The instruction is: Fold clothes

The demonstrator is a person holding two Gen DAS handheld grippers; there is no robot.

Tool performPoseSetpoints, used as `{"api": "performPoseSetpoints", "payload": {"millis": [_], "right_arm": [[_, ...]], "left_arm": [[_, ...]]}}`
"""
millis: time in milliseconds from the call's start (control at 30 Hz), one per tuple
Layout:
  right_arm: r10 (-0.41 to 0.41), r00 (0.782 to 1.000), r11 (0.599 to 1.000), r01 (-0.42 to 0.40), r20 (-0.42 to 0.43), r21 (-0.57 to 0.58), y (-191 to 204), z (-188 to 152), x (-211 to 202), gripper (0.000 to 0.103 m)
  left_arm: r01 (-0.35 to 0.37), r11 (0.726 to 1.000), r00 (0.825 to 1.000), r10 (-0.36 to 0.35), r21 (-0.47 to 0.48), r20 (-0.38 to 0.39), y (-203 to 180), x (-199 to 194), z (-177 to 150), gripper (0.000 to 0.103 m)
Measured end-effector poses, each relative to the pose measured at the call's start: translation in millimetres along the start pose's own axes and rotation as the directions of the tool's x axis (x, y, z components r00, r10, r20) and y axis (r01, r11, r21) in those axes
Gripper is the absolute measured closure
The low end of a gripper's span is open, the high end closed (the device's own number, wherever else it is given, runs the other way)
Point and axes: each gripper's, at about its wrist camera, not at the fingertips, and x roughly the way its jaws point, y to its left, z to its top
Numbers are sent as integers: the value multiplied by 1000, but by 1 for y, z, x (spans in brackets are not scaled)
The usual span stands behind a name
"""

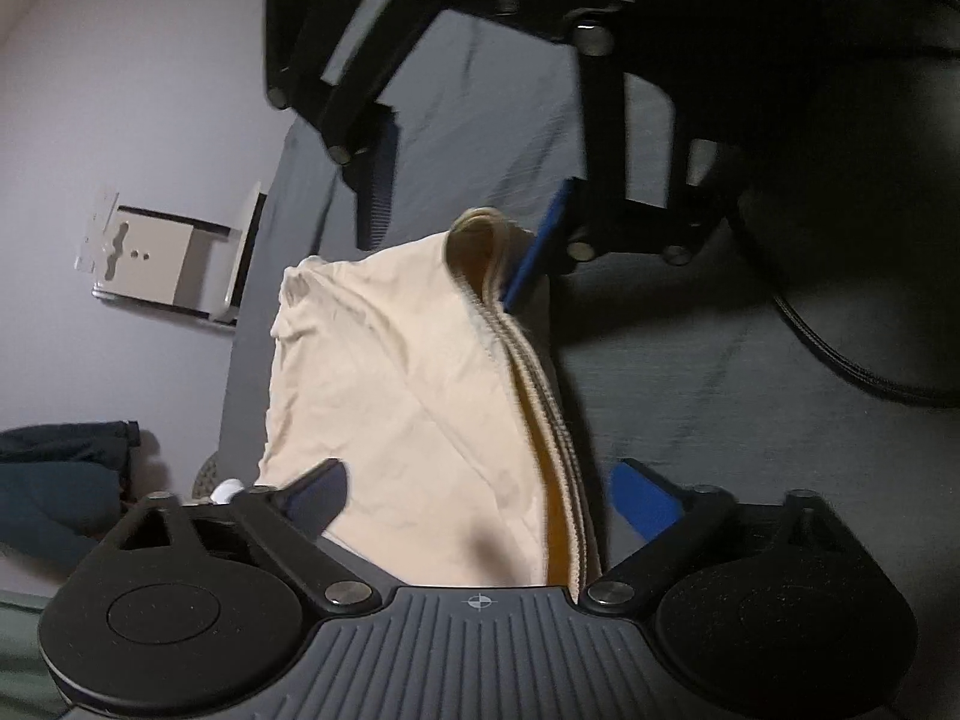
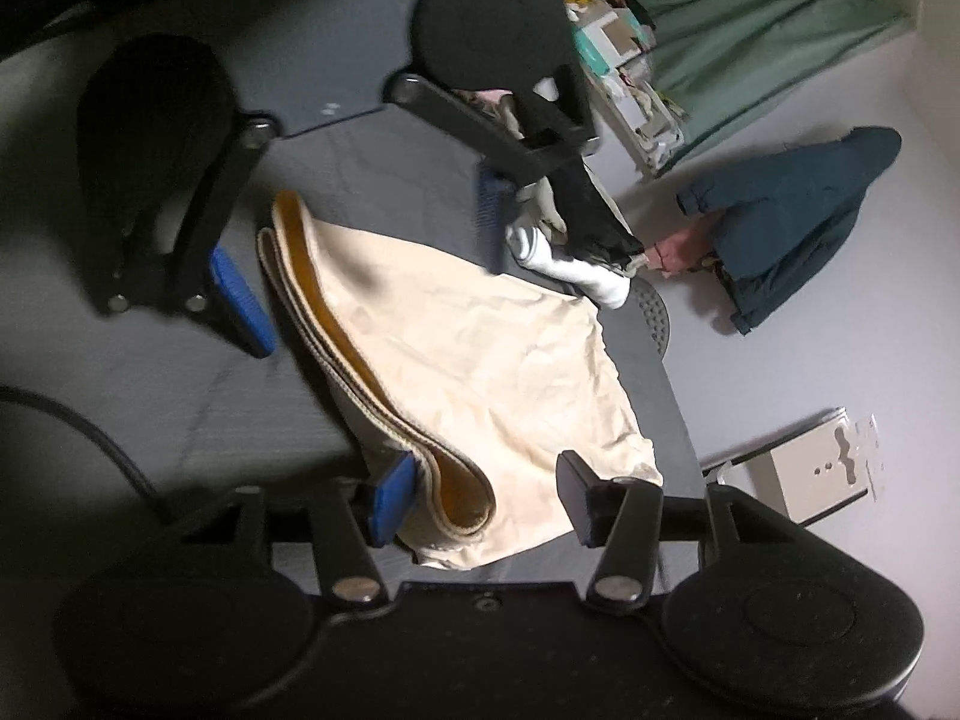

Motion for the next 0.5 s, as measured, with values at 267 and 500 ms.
{"api": "performPoseSetpoints", "payload": {"millis": [267, 500], "right_arm": [[8, 1000, 999, -8, -8, 38, -4, -3, -1, 51], [67, 998, 998, -66, 20, -10, 4, -3, -2, 41]], "left_arm": [[-39, 993, 999, 42, 110, -30, -16, 0, 1, 56], [14, 1000, 999, -14, 6, -30, -1, 0, -1, 63]]}}
